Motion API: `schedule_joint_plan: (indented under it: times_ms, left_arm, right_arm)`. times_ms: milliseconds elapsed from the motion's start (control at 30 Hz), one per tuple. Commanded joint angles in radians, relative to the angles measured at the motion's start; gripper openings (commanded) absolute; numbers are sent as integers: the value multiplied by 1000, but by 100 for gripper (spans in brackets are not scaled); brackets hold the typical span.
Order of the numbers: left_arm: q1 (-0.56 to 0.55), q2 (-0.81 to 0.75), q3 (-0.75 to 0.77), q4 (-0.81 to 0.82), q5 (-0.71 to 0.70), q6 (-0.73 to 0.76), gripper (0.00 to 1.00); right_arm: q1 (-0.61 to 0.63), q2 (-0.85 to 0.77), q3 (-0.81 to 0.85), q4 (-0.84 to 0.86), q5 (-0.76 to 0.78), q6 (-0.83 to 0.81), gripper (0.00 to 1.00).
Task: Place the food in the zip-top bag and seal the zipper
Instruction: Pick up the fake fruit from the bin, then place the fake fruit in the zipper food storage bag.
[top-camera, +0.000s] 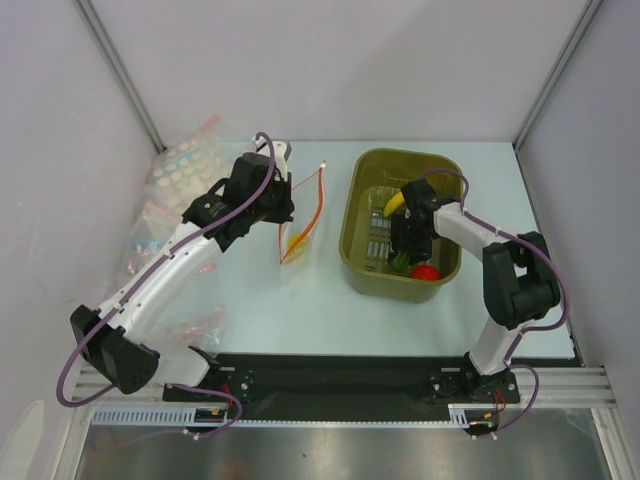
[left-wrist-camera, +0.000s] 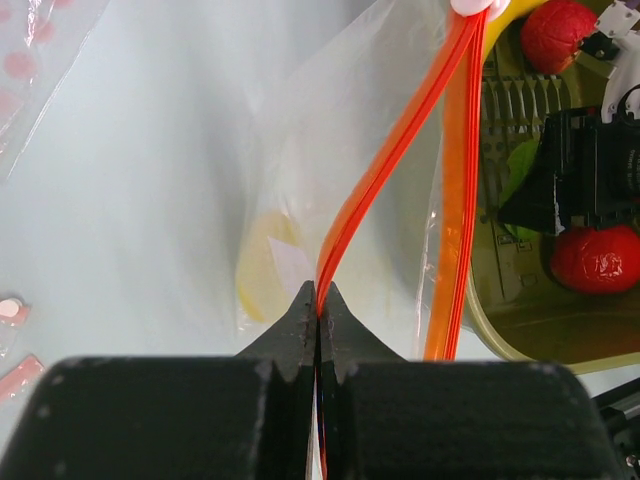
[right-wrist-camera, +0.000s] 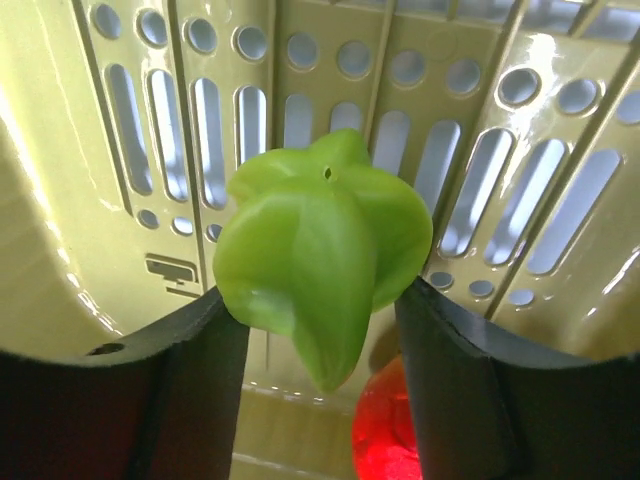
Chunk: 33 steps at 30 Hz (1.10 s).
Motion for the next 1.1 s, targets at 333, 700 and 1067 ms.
schedule_joint_plan:
  times_ms: [333,700,1067]
  left_arm:
    - [-24,7,10,43,31,-60,0]
    - [-73,90,73,62,55,-86,1]
    - [-73,117,165,17,107,-83,0]
  right_arm:
    - [-9,-264,113,30,-56,-92,33]
    - [43,-411,268,177,-399,-30,32]
    - [241,-333,305,345,-328,16,30]
